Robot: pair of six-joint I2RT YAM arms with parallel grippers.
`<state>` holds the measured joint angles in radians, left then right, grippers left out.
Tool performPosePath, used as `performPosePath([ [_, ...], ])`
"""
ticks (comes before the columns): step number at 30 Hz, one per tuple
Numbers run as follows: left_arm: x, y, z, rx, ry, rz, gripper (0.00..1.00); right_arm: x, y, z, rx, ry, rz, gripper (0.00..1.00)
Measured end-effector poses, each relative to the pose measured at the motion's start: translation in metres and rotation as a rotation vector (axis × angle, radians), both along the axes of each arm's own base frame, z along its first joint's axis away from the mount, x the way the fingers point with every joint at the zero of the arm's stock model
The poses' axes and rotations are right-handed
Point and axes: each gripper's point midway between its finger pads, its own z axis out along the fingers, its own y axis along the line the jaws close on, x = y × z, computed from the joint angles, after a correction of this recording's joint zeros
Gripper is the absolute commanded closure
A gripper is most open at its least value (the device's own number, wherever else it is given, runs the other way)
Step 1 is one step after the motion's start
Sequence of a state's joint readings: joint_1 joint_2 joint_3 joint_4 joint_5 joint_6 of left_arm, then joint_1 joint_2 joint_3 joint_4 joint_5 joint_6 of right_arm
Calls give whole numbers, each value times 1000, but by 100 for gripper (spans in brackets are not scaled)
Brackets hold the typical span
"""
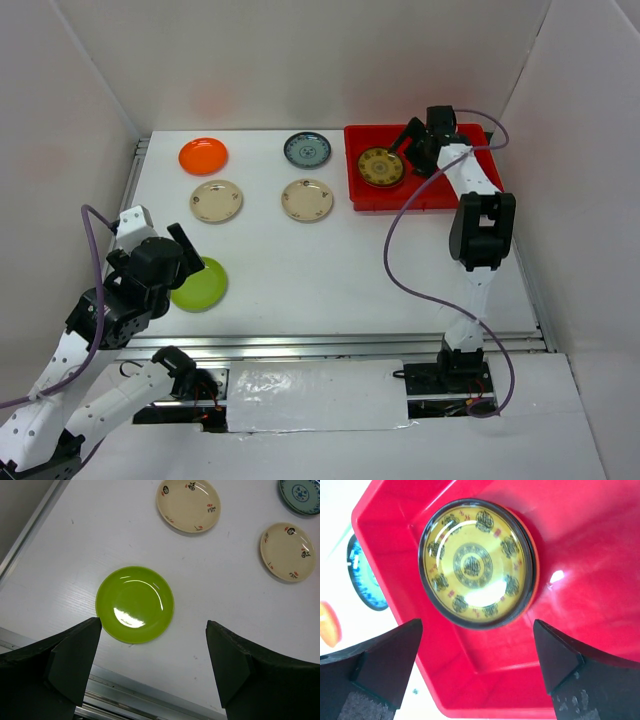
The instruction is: Place the plates into the plastic bin on the countertop
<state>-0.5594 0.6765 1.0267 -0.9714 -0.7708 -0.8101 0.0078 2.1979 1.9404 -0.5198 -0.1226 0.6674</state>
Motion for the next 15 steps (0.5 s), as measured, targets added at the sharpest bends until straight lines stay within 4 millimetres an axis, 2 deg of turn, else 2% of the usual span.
performPosePath([
  [2,0,0,0,0,0,-1,1,-9,3,11,-53,-13,-16,0],
  [4,0,0,0,-1,1,-1,1,-27,8,30,-120,-39,-34,0],
  [6,0,0,0,-1,1,-1,1,-48,24,66,-171,-100,-25,0],
  [8,-1,1,0,0,1,7,1,-76,54,106,-182,-204,19,0],
  [10,-2,5,-1,8,5,23,1,-121,105,135,-153,-309,127,0],
  [12,-5,9,-2,9,5,49,1,-177,172,146,-68,-388,303,0],
  [13,-7,12,-3,9,4,67,1,-202,201,141,-25,-403,387,0],
  [15,-10,17,-3,11,4,95,1,-248,253,113,59,-371,549,0],
])
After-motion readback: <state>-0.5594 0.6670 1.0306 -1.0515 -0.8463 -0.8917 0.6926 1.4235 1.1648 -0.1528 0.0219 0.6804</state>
